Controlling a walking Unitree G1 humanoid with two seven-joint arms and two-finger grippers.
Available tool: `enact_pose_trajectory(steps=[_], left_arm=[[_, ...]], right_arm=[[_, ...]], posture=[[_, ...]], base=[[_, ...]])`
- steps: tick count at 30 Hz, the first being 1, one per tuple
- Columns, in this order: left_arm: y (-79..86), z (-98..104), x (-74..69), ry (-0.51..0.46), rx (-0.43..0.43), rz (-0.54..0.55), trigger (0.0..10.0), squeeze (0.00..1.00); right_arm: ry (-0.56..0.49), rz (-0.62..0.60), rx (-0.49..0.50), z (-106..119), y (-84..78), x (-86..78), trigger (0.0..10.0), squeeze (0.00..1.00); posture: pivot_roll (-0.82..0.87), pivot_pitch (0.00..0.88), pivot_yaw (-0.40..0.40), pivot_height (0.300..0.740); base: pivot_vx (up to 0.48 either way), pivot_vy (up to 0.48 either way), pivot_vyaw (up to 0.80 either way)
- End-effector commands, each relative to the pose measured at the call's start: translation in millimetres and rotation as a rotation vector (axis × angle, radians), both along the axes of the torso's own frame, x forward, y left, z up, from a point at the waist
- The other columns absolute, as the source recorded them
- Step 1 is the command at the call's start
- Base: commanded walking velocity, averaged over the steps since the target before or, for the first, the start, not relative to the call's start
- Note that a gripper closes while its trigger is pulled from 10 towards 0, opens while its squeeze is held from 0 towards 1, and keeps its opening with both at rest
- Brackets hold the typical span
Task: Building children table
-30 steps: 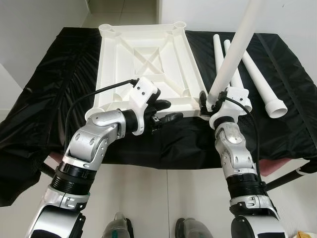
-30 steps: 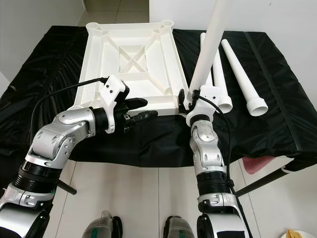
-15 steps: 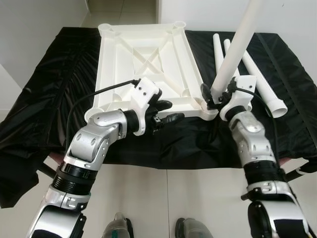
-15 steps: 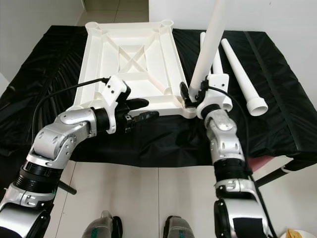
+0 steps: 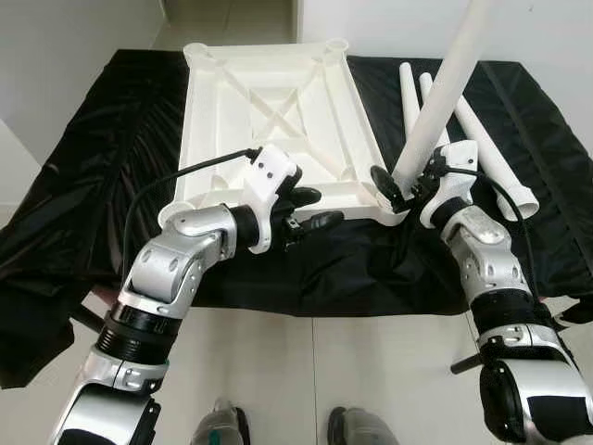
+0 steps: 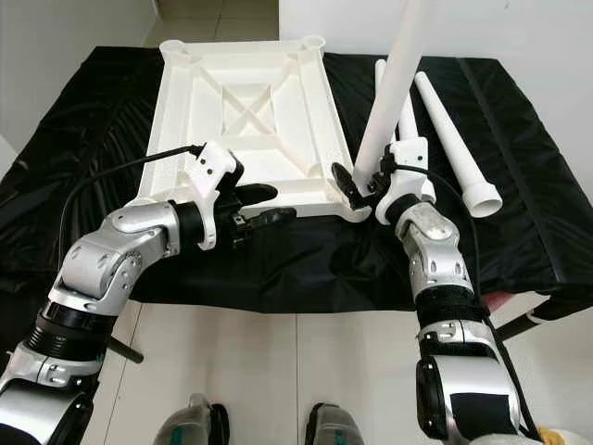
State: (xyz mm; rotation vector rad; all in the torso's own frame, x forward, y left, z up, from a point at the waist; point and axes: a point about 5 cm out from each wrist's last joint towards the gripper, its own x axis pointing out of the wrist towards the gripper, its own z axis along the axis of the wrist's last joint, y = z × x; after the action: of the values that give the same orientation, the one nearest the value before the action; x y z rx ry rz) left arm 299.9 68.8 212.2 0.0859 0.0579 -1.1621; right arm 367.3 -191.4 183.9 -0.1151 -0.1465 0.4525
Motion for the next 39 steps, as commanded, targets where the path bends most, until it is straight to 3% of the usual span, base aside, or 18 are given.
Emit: enact_pose_trajectory(steps=[1,2,3,24,25,26,35,39], left_arm=[[2.0,1,2.8,-0.004,0.008,0.039,10.0,0.00],[2.1,1,2.7,-0.004,0.008,0.039,10.0,0.00],[2.6,2,2.7,-0.005,0.009,0.040,10.0,0.00],[5.2,2,3.2,-0.004,0.011,0.048,10.0,0.00],[5.3,2,3.1,-0.004,0.011,0.048,10.0,0.00],[5.5,2,2.9,-0.004,0.012,0.048,10.0,0.00],[5.7,2,2.7,-0.002,0.013,0.048,10.0,0.00],[4.9,1,2.9,-0.003,0.010,0.048,10.0,0.00]], right_arm=[[-0.011,0.009,0.000,3,-2.7,1.1,10.0,0.00],[-0.010,0.009,0.012,2,-4.0,1.8,2.6,0.00],[-0.008,0.009,0.030,2,-5.8,2.6,0.0,0.00],[-0.029,0.027,0.061,2,-11.7,2.3,0.0,0.00],[-0.030,0.033,0.054,2,-10.5,1.7,2.7,0.00],[-0.023,0.027,0.048,2,-9.5,1.9,10.0,0.00],[-0.043,0.001,0.059,7,-2.4,-1.0,10.0,0.00],[-0.056,-0.025,0.095,5,16.1,-8.0,10.0,0.00]], posture=[[-0.02,0.101,0.037,0.740],[-0.02,0.102,0.037,0.740],[-0.02,0.102,0.037,0.740],[-0.02,0.108,0.038,0.740],[-0.02,0.108,0.038,0.740],[-0.02,0.108,0.037,0.740],[-0.02,0.108,0.037,0.740],[-0.03,0.104,0.031,0.740]], base=[[0.000,0.000,0.00],[0.000,0.000,0.00],[0.000,0.000,0.00],[0.000,0.000,0.00],[0.000,0.000,0.00],[0.000,0.000,0.00],[0.000,0.000,0.00],[0.000,0.000,0.00]])
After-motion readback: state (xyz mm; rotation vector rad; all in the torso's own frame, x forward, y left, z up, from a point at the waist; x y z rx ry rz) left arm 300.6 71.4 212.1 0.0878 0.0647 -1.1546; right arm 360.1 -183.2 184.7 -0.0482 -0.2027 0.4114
